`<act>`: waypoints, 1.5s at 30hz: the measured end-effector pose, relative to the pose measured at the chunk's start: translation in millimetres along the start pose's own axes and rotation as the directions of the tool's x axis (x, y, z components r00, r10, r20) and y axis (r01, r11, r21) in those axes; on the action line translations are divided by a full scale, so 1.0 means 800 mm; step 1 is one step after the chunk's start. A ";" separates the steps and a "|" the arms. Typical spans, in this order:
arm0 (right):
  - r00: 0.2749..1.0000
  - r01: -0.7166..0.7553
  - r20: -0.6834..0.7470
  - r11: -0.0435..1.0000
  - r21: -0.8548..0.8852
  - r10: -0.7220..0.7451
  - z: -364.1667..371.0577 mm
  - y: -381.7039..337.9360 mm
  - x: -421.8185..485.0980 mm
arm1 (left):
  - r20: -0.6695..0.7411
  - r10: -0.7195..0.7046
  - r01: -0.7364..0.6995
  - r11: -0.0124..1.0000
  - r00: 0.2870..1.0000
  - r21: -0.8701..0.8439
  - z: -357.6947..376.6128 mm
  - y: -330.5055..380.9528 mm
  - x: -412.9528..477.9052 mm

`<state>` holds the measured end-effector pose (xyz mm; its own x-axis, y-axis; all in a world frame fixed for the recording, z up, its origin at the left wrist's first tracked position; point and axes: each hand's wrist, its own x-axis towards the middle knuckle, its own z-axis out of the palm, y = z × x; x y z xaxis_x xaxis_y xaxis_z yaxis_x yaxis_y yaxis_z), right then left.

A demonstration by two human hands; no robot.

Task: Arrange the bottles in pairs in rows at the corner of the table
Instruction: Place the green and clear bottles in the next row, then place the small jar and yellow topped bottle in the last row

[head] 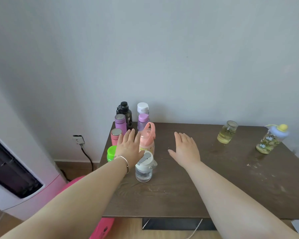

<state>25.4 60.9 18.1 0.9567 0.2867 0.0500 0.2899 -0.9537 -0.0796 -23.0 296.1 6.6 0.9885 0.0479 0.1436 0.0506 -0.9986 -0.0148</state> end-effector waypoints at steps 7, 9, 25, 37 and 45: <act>0.998 -0.043 -0.038 0.999 0.019 0.044 -0.030 0.110 -0.007 | -0.047 -0.029 0.033 0.996 0.998 0.077 -0.024 0.121 0.027; 0.998 -0.037 -0.049 0.999 0.021 0.038 -0.038 0.147 -0.010 | -0.034 -0.052 0.054 0.995 0.998 0.079 -0.028 0.160 0.036; 0.960 -0.261 -0.085 0.963 0.063 0.266 -0.064 0.457 -0.068 | 0.007 -0.055 0.056 0.996 0.998 -0.068 -0.035 0.454 0.093; 0.860 -0.499 -0.056 0.858 0.121 0.508 -0.043 0.599 -0.052 | -0.005 0.127 -0.127 0.989 0.992 -0.073 -0.007 0.568 0.198; 0.793 -0.598 -0.031 0.788 0.144 0.608 -0.026 0.664 0.029 | 0.030 0.170 -0.164 0.978 0.985 -0.126 0.054 0.602 0.310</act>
<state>201.1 -440.7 -1.9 0.9346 -0.3551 0.0220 -0.3403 -0.9101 -0.2365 252.3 -172.4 -7.9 0.9866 -0.1214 0.1090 -0.1312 -0.9875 0.0869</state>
